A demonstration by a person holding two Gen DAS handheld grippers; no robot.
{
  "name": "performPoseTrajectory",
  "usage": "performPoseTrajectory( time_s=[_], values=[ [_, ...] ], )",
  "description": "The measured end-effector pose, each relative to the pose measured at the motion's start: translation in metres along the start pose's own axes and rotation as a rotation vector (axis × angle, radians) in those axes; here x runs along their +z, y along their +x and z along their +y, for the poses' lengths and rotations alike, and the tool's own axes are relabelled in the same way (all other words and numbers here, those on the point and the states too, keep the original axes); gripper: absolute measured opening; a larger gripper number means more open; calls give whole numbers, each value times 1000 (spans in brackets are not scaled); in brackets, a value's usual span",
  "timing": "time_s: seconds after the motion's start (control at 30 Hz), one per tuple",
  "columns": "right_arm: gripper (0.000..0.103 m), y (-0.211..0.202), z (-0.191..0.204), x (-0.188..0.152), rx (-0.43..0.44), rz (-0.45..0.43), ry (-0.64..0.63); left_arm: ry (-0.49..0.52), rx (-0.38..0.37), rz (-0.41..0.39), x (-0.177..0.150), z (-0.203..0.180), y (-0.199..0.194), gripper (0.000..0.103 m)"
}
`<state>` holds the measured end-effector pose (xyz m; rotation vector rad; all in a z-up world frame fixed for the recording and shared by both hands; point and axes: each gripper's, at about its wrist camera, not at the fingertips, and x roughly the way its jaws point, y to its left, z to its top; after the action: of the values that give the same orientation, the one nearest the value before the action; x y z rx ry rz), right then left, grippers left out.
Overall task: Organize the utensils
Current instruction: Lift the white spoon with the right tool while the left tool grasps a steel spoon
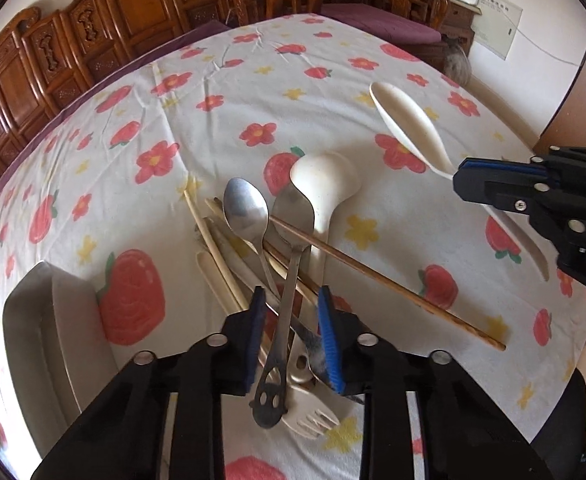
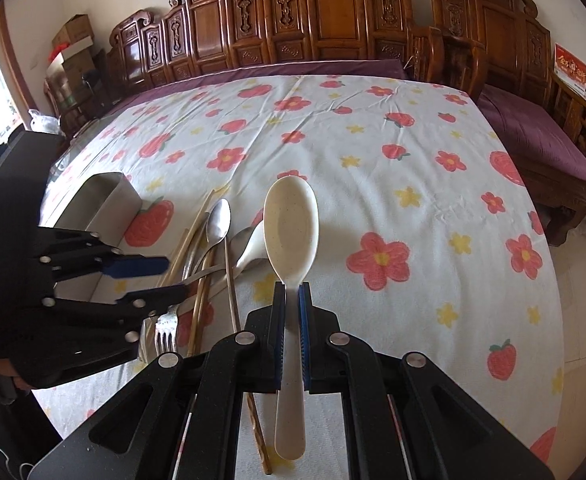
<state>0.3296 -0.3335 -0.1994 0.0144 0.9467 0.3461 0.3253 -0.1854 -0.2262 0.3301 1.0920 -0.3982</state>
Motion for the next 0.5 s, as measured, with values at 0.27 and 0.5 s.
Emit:
performPoseTrajectory(
  time_s=[0.27, 0.5],
  values=[
    [8, -5, 1, 3, 12, -13, 4, 65, 80, 79, 3, -6, 20, 14],
    [8, -6, 0, 3, 10, -13, 10, 63, 86, 42, 7, -11, 12, 6]
  ],
)
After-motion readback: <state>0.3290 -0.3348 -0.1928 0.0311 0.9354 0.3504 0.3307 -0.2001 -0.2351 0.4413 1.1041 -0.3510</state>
